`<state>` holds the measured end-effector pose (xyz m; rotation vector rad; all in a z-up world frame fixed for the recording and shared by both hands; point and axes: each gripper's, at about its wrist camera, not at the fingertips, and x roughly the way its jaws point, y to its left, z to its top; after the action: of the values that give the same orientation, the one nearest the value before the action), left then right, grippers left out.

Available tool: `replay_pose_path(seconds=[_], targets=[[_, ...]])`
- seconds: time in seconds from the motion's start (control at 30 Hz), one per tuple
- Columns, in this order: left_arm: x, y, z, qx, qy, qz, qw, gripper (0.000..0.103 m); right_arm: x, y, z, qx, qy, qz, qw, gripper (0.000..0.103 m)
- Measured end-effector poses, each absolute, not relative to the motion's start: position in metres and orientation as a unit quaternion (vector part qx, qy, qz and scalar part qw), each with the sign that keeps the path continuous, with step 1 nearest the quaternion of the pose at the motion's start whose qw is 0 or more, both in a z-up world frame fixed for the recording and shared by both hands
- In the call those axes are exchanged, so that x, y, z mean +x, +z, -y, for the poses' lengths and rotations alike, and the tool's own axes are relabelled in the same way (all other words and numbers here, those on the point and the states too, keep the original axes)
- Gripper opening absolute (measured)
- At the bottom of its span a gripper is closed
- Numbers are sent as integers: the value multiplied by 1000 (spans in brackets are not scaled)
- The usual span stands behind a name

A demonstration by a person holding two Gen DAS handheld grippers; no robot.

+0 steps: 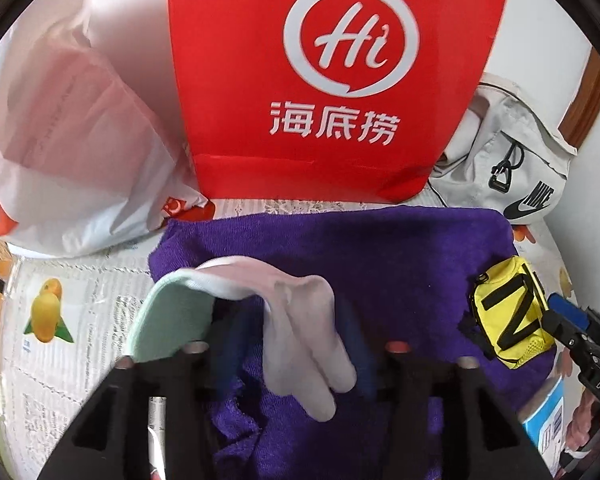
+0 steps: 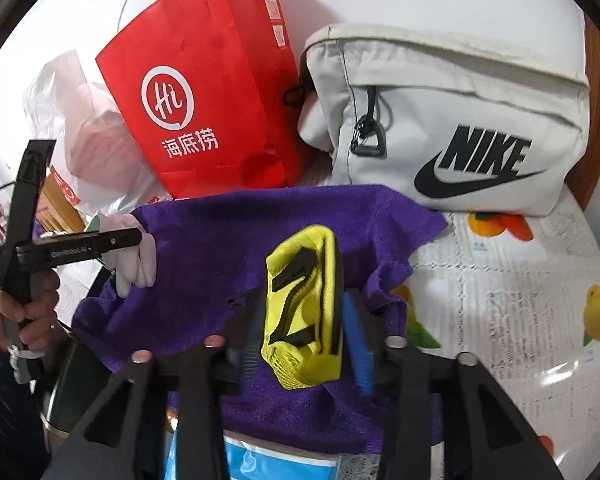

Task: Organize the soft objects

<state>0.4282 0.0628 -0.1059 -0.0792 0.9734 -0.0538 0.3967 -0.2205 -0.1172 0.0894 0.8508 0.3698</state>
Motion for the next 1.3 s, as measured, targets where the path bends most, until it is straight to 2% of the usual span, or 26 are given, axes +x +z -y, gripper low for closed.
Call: replay_pose_path(seconds=[0.17, 0.27, 0.57, 0.8, 1.23, 1.3], targets=[[419, -93, -61, -31, -17, -458, 888, 65, 390, -104, 223, 27, 166, -394, 904, 55], [409, -85, -59, -26, -13, -452, 892, 67, 382, -95, 227, 34, 162, -385, 908, 61], [348, -54, -58, -17, -6, -417, 909, 67, 330, -75, 225, 26, 160, -376, 912, 61], [288, -42, -60, -32, -6, -420, 907, 67, 266, -64, 231, 46, 173, -365, 914, 61], [182, -69, -70, -58, -5, -432, 900, 67, 150, -90, 234, 21, 219, -370, 903, 61], [169, -73, -70, -63, -9, -429, 901, 67, 140, -102, 233, 18, 224, -381, 897, 57]])
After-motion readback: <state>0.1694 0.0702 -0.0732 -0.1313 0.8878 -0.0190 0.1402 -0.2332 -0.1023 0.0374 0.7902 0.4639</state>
